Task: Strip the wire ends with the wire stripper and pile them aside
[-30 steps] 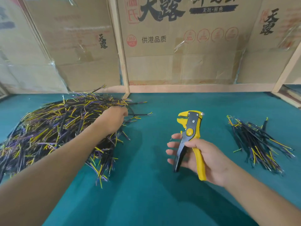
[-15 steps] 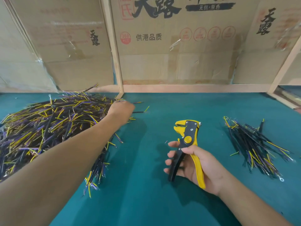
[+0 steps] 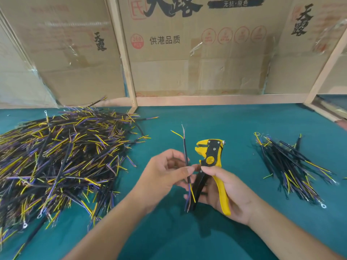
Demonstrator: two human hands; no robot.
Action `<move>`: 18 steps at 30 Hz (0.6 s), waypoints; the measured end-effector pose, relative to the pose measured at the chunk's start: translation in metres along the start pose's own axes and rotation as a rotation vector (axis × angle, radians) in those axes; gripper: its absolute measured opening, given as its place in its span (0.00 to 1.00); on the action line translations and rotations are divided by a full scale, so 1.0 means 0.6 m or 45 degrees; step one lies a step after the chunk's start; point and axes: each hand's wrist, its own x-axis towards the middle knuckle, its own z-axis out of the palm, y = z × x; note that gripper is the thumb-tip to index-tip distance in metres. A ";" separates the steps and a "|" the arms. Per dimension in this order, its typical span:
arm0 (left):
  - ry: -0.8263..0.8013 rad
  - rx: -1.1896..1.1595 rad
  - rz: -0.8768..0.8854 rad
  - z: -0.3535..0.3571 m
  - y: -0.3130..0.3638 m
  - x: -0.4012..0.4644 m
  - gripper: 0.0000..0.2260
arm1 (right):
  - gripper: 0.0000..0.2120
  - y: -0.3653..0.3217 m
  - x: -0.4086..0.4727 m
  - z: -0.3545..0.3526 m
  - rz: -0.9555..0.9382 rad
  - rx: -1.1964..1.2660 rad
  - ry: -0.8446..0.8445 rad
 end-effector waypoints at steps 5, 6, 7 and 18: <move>-0.050 0.098 0.022 0.000 -0.004 -0.004 0.08 | 0.14 0.000 0.000 0.002 0.011 -0.003 -0.083; -0.057 0.113 0.017 0.001 -0.005 -0.005 0.09 | 0.17 0.000 0.001 0.001 0.011 0.000 -0.088; -0.060 0.121 0.011 0.002 -0.005 -0.005 0.09 | 0.19 0.000 0.002 0.000 0.013 0.001 -0.085; -0.144 0.115 -0.037 0.002 0.000 -0.009 0.08 | 0.12 0.003 0.008 -0.007 0.015 -0.029 -0.108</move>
